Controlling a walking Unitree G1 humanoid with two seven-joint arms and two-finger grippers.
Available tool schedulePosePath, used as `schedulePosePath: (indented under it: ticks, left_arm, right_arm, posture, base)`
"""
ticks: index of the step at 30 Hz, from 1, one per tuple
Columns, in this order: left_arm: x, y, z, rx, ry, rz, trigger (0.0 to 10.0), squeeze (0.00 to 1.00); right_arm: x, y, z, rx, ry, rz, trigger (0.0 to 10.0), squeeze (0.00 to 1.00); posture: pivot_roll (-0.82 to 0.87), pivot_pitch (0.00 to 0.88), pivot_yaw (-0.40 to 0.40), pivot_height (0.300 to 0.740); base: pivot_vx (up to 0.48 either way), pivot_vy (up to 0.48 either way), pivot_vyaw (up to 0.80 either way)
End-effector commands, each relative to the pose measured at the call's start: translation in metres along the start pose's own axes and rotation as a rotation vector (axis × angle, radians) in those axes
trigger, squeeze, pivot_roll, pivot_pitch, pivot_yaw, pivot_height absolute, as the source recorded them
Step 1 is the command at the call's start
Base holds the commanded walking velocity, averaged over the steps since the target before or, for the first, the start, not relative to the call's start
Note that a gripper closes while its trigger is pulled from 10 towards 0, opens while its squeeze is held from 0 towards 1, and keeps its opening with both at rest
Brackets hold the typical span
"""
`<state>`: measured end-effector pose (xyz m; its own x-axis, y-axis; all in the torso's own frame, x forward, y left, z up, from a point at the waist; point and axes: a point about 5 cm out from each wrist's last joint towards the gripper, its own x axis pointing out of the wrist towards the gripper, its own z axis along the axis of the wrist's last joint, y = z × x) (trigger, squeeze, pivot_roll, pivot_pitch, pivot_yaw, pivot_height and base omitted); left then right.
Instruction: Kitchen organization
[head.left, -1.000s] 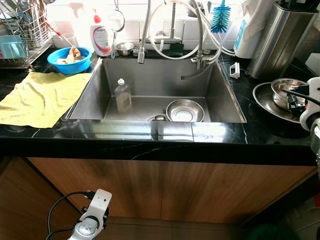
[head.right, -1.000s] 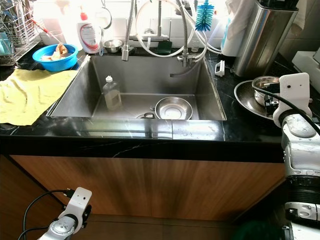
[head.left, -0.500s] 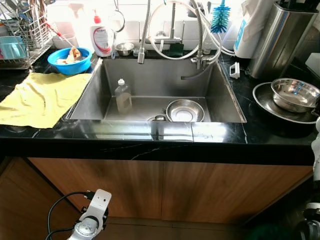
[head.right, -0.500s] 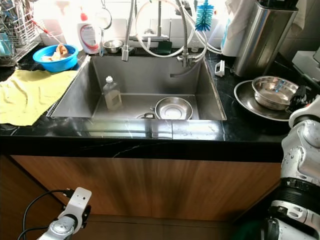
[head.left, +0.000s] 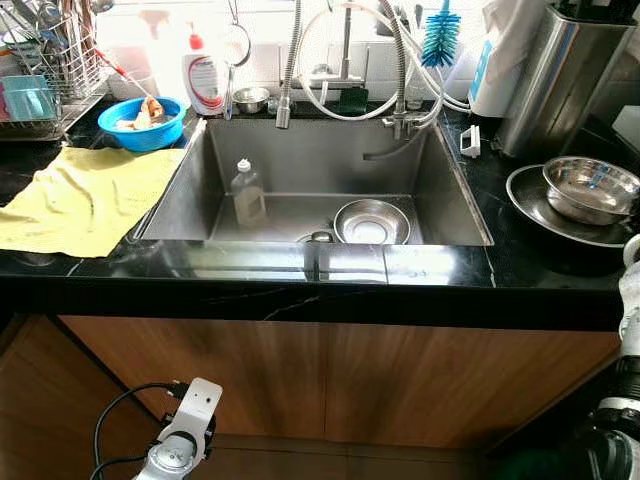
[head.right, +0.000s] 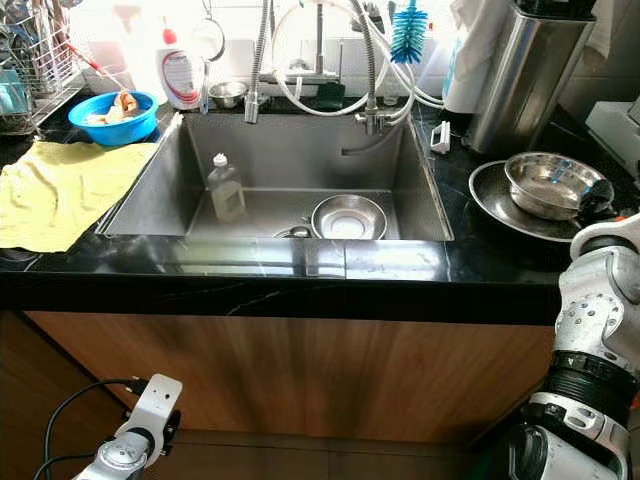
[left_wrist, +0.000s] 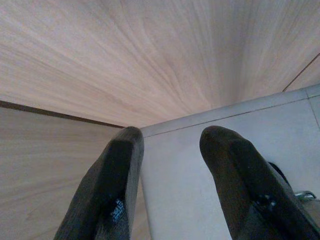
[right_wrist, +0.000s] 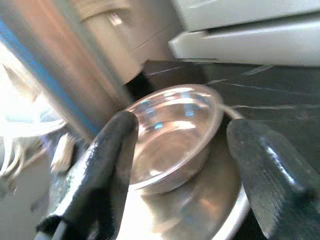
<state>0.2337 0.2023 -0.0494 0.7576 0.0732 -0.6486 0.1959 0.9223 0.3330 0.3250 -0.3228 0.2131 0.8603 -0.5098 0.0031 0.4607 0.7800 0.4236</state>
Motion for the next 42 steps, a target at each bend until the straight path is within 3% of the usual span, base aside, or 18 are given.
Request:
schedulePosePath:
  ticks: [1,3,6,7,9,13,14,16,17,19,20,24,26,30,35,37,42]
  left_arm:
    - [-0.001,0.002,-0.003,0.009,0.009,0.003,10.0,0.00]
    - [-0.001,0.002,-0.003,0.007,0.010,0.002,10.0,0.00]
    - [-0.001,0.003,-0.003,0.007,0.011,0.002,10.0,0.00]
    - [-0.001,0.003,-0.003,0.006,0.011,0.002,10.0,0.00]
    - [-0.001,0.002,-0.002,0.003,0.007,0.003,10.0,0.00]
    - [0.000,0.002,-0.001,-0.003,0.001,0.006,10.0,0.00]
    - [0.000,0.003,-0.001,-0.005,-0.002,0.008,10.0,0.00]
    - [0.000,0.003,-0.001,-0.006,-0.003,0.009,10.0,0.00]
    - [0.000,0.003,-0.001,-0.007,-0.005,0.010,10.0,0.00]
    - [0.000,0.004,0.000,-0.008,-0.007,0.012,10.0,0.00]
    - [0.000,0.004,-0.001,-0.010,-0.008,0.014,10.0,0.00]
    - [0.000,0.003,0.000,-0.016,-0.013,0.016,10.0,0.00]
    - [0.000,0.002,0.001,-0.018,-0.018,0.013,10.0,0.00]
    - [0.000,0.002,0.001,-0.018,-0.021,0.012,10.0,0.00]
    - [-0.001,0.004,-0.001,-0.020,-0.014,0.016,10.0,0.00]
    - [-0.001,0.004,-0.003,-0.034,0.007,0.022,10.0,0.00]
    - [-0.002,0.017,-0.011,-0.089,0.047,0.046,10.0,0.00]
  right_arm:
    - [-0.003,0.013,0.007,-0.070,-0.062,0.065,10.0,0.00]
    - [-0.016,0.040,0.008,-0.146,-0.167,0.203,10.0,0.00]
    - [-0.026,0.057,0.005,-0.230,-0.213,0.283,10.0,0.00]
    - [-0.034,0.069,-0.003,-0.308,-0.228,0.342,10.0,0.00]
    - [-0.045,0.081,-0.017,-0.362,-0.227,0.409,10.0,0.00]
    - [-0.059,0.088,-0.028,-0.440,-0.266,0.452,10.0,0.00]
    - [-0.071,0.091,-0.034,-0.469,-0.289,0.477,10.0,0.00]
    - [-0.077,0.092,-0.037,-0.485,-0.298,0.492,10.0,0.00]
    - [-0.090,0.092,-0.044,-0.544,-0.322,0.537,10.0,0.00]
    - [-0.102,0.086,-0.053,-0.608,-0.330,0.569,10.0,0.00]
    - [-0.108,0.078,-0.058,-0.588,-0.318,0.550,10.0,0.00]
    - [-0.114,0.064,-0.059,-0.644,-0.346,0.519,10.0,0.00]
    - [-0.116,0.050,-0.058,-0.685,-0.376,0.481,10.0,0.00]
    - [-0.121,0.041,-0.061,-0.756,-0.388,0.499,10.0,0.00]
    - [-0.126,0.032,-0.073,-0.747,-0.359,0.458,10.0,0.00]
    - [-0.126,0.035,-0.073,-0.723,-0.369,0.444,10.0,0.00]
    - [-0.141,0.051,-0.071,-0.718,-0.400,0.538,10.0,0.00]
  posture:
    - [-0.05,0.000,0.025,0.740]
    - [-0.04,0.000,0.025,0.740]
    - [-0.05,0.000,0.024,0.740]
    - [-0.05,0.000,0.024,0.740]
    - [-0.04,0.000,0.020,0.740]
    - [-0.04,0.000,0.018,0.740]
    - [-0.05,0.000,0.017,0.740]
    - [-0.05,0.000,0.017,0.740]
    - [-0.05,0.000,0.014,0.740]
    - [-0.05,0.000,0.012,0.740]
    - [-0.06,0.000,0.011,0.740]
    - [-0.06,0.000,0.010,0.740]
    - [-0.06,0.000,0.012,0.740]
    - [-0.06,0.000,0.010,0.740]
    - [-0.06,0.000,0.014,0.740]
    - [-0.06,0.000,0.017,0.740]
    - [-0.07,0.000,0.019,0.740]
  base:
    - [0.000,0.000,0.00]
    - [0.000,0.000,0.00]
    - [0.000,0.000,0.00]
    - [0.000,0.000,0.00]
    - [0.000,0.000,0.00]
    - [0.000,0.000,0.00]
    - [0.000,0.000,0.00]
    - [0.000,0.000,0.00]
    - [0.000,0.000,0.00]
    - [0.000,0.000,0.00]
    - [0.000,0.000,0.00]
    - [0.000,0.000,0.00]
    - [0.000,0.000,0.00]
    - [0.000,0.000,0.00]
    - [0.000,0.000,0.00]
    - [0.000,0.000,0.00]
    - [0.000,0.000,0.00]
